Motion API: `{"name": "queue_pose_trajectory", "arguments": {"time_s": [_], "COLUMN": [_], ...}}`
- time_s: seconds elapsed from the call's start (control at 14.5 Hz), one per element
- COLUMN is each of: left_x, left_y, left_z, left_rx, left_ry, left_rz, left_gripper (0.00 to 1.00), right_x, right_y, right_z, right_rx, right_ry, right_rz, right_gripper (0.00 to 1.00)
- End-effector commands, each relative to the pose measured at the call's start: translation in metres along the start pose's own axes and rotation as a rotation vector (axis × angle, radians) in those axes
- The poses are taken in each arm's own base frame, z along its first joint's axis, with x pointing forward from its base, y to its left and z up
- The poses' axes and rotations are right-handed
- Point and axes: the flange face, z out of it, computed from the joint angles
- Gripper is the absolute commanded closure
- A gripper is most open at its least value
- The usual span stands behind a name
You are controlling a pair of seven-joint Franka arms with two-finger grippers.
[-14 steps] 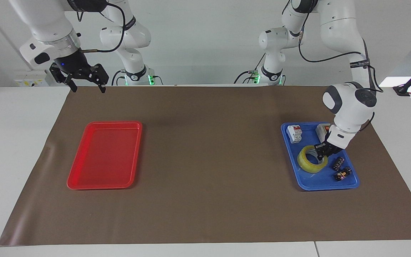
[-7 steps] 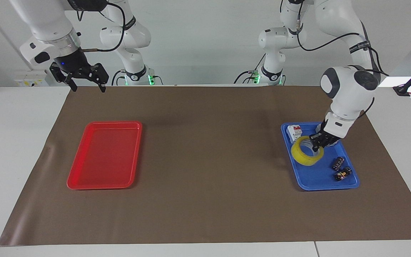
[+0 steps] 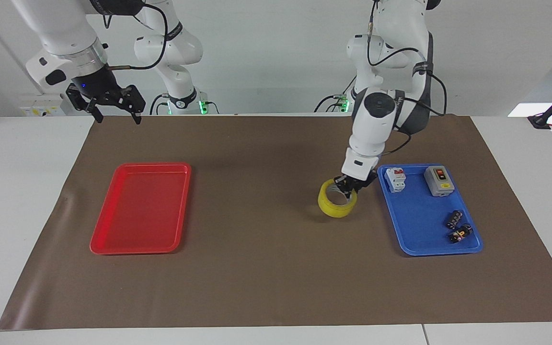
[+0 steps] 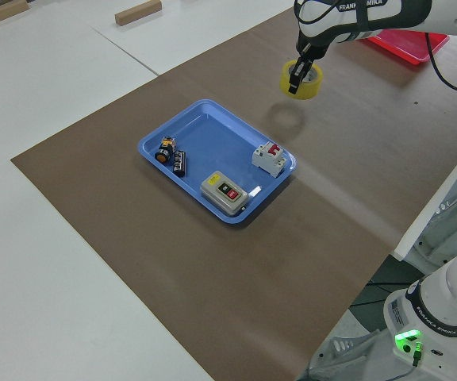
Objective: Place and move tape with both arms
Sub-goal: 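Lift the yellow tape with the left gripper and set it mid-table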
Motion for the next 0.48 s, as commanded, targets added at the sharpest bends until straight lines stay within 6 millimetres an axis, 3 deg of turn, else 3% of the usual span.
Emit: {"name": "queue_pose_trajectory", "arguments": {"time_s": [0.0, 0.28, 0.41], "left_x": [-0.013, -0.042, -0.049], "left_y": [0.044, 0.103, 0.109], "left_z": [-0.005, 0.024, 0.036], "left_rx": [-0.009, -0.001, 0.026], "left_ry": [0.038, 0.014, 0.029], "left_rz": [-0.003, 0.025, 0.039], "left_gripper": [1.0, 1.0, 1.0], "right_x": [-0.006, -0.006, -0.006], "right_y": [0.005, 0.005, 0.005], "right_z": [0.0, 0.0, 0.001], "right_rx": [-0.008, -0.008, -0.009], "right_ry": [0.006, 0.006, 0.004], "right_rz": [-0.013, -0.013, -0.013], "right_gripper": [0.0, 0.0, 0.0]}}
